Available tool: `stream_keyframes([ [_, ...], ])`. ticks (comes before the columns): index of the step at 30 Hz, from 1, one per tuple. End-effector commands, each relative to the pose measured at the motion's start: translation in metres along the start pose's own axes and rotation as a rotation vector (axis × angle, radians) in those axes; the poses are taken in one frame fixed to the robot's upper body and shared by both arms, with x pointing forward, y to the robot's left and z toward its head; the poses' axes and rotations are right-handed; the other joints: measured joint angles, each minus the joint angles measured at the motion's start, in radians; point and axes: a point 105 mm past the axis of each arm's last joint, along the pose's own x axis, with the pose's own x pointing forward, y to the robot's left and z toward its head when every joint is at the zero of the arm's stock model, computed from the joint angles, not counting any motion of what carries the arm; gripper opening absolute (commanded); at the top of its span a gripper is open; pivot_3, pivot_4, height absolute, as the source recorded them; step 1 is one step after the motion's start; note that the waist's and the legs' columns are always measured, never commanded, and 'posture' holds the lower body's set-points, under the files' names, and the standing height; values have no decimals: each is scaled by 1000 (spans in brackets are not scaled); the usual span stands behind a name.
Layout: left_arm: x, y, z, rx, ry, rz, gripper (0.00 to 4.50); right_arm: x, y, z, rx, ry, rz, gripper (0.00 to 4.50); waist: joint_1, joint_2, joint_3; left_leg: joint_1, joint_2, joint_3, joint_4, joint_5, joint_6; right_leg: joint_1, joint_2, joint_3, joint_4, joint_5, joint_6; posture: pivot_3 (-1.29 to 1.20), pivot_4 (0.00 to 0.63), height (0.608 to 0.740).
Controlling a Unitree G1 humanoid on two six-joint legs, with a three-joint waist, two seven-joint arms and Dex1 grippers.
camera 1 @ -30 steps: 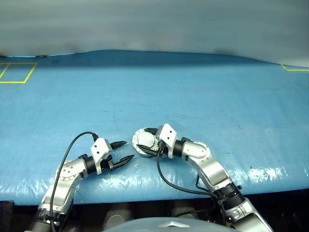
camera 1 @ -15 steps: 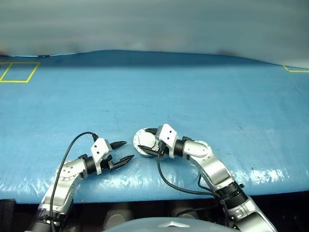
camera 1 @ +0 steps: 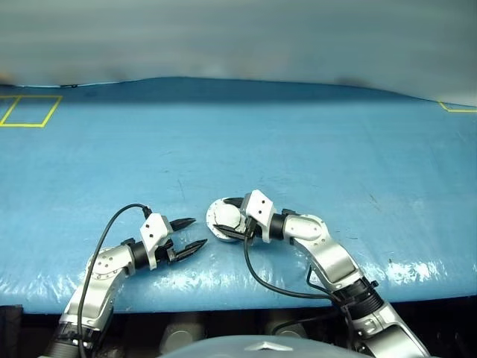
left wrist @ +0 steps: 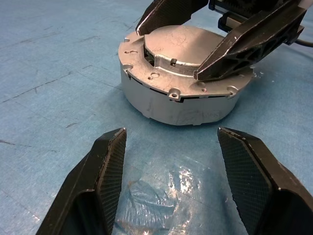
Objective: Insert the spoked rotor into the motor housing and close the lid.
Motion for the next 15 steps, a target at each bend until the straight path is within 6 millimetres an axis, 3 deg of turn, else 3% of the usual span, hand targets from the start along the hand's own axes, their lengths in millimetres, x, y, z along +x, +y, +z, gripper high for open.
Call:
stream_keyframes([
  [1, 0, 0, 3, 19, -16, 3, 3151, -4, -1, -15, 11, 69, 4, 3207, 0, 0, 0, 0, 0, 0, 0, 0, 0, 0, 0, 0, 0, 0, 0, 0, 150, 740],
  [7, 1, -1, 3, 16, -16, 0, 3151, -4, -4, -13, 1, 66, 1, 3207, 0, 0, 0, 0, 0, 0, 0, 0, 0, 0, 0, 0, 0, 0, 0, 0, 150, 740],
  [15, 1, 2, 5, -2, -29, 32, 3151, 0, -5, -32, 6, 144, -22, 3207, -1, 0, -1, 1, 0, 0, 1, 0, 0, 1, 0, 0, 1, 0, 0, 0, 150, 740],
])
